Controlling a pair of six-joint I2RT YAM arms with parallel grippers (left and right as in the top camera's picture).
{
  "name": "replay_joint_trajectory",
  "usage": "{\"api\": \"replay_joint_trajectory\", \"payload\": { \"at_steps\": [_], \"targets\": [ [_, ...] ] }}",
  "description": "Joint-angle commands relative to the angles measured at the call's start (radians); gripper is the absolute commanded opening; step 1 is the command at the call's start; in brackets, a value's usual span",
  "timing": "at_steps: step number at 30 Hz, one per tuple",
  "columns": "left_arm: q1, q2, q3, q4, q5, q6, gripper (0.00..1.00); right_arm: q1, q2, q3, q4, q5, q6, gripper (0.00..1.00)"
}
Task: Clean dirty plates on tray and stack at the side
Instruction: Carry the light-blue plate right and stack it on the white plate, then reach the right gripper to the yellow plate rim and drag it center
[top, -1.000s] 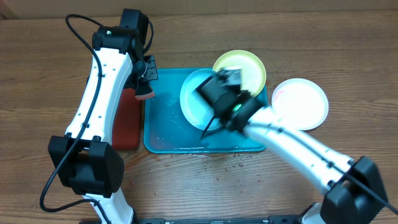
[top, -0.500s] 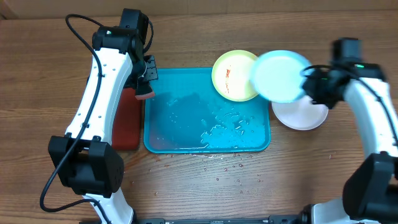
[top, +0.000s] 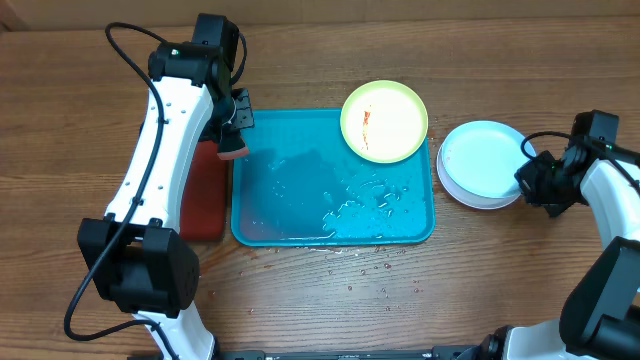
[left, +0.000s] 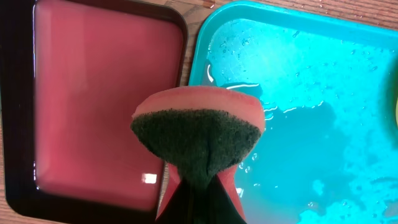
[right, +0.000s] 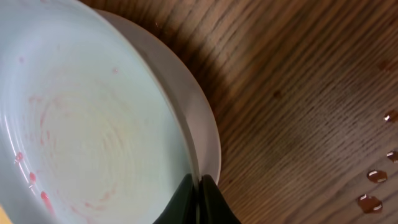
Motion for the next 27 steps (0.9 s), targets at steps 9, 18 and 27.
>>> {"api": "replay_joint_trajectory", "payload": {
  "at_steps": [9,18,27],
  "targets": [
    [-0.002,-0.011,-0.004,0.006,0.009,0.005,0.04,0.007,-0.031,0.024,0.109,-0.192,-0.087,0.27],
    [-0.002,-0.011,-0.004,0.01,0.008,0.005,0.04,0.202,-0.026,0.072,0.219,-0.266,-0.103,0.33],
    [-0.002,-0.011,-0.004,0.013,0.008,0.005,0.04,0.456,0.086,0.072,0.335,-0.047,0.046,0.33]
  ]
}}
